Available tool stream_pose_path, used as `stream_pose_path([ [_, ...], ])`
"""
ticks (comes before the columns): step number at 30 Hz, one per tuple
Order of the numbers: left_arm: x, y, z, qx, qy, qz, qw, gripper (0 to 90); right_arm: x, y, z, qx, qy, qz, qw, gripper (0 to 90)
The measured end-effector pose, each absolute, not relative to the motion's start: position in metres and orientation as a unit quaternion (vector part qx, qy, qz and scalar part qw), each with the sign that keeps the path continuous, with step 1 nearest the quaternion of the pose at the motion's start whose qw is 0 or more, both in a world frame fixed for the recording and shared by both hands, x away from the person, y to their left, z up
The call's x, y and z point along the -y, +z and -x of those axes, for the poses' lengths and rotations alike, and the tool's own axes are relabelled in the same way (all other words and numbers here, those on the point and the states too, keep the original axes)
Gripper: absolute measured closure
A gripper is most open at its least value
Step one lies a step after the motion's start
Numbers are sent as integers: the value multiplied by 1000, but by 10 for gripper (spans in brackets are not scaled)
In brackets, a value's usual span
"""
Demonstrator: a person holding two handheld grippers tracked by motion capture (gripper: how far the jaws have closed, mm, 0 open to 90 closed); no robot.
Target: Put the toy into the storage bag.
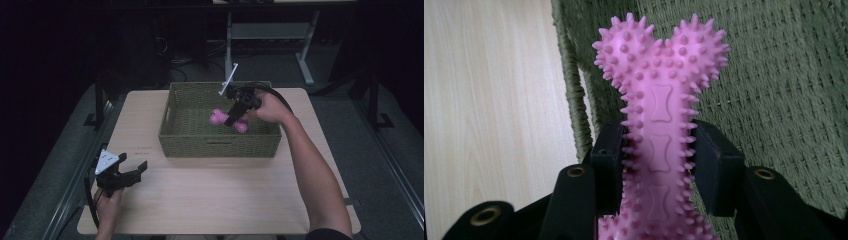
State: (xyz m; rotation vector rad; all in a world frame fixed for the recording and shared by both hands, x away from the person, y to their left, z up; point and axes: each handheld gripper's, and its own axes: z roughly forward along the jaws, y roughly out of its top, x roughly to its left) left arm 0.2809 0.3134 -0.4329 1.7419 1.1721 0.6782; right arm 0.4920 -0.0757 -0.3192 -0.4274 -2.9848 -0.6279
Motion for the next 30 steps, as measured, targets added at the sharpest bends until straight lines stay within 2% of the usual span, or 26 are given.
stream_pose_path([
  [30,-313,-434,-281,-476,273,-706,449,138,68,-348,-503,967,-201,149,51,580],
])
